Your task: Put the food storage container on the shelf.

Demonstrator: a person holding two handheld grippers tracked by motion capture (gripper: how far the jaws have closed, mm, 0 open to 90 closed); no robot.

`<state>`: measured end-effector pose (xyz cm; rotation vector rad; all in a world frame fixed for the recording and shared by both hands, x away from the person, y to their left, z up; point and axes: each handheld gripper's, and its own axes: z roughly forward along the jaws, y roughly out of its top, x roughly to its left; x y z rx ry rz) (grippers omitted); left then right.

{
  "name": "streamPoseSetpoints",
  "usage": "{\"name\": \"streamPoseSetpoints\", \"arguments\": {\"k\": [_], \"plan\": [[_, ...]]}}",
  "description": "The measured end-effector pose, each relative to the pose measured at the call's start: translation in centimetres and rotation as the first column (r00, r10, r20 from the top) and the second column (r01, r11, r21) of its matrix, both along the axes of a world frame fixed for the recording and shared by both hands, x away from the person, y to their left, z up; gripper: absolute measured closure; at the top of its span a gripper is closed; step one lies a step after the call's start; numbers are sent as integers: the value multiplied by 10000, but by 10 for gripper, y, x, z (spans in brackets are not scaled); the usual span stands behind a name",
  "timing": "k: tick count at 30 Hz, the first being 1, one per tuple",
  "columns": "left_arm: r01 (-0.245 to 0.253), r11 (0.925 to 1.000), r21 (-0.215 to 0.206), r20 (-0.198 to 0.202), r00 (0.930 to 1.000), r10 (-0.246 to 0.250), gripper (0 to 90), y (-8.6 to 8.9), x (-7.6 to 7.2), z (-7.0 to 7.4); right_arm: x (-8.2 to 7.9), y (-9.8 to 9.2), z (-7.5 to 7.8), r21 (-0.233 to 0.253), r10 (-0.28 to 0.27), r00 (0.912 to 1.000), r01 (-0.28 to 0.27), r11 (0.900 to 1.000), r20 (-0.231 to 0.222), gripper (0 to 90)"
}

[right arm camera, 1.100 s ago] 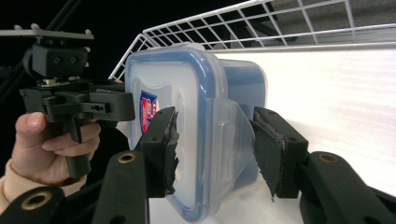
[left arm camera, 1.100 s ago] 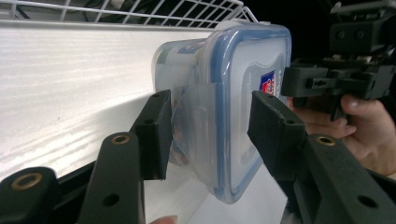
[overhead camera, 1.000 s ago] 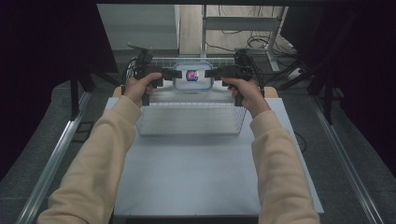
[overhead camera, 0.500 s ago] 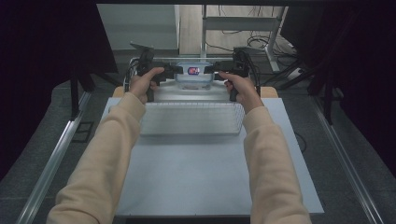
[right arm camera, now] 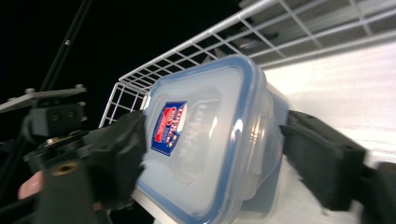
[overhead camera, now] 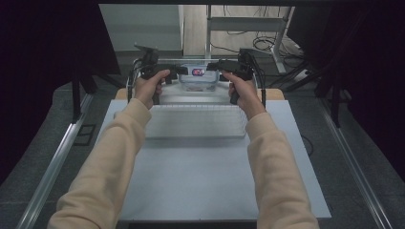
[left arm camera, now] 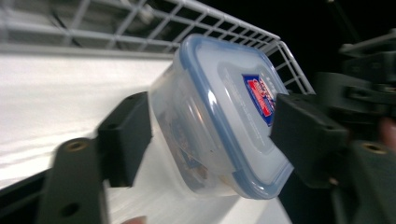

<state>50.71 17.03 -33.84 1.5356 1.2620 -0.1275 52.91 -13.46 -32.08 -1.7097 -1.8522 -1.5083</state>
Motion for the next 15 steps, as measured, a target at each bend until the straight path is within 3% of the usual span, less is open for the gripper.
{"name": "streamPoseSetpoints", "arguments": {"k": [3,6,8,10,13,15], "plan": [[-326,9992,236,801,9963,306,215,1,-15,12,-11,1,8,-492,-25,9979,57,9988,654,111],[-217,9967,786,1705,9853,80,208,4,-41,21,-32,-2,18,-1067,195,9884,-33,9943,1509,93],[79,9927,1205,2142,9762,-337,205,5,-63,21,-51,-7,22,-1366,681,9719,-377,9899,2252,95],[179,9853,1701,2451,9676,-599,201,6,-90,15,-74,-15,21,-1741,1264,9475,-769,9817,2937,101],[257,9694,2443,2833,9542,-967,201,7,-129,-2,-110,-29,8,-2379,1900,9098,-1052,9656,3689,115],[323,9594,2803,2999,9465,-1195,203,6,-152,-18,-133,-39,-5,-2823,2096,8921,-976,9543,4002,124]]}}
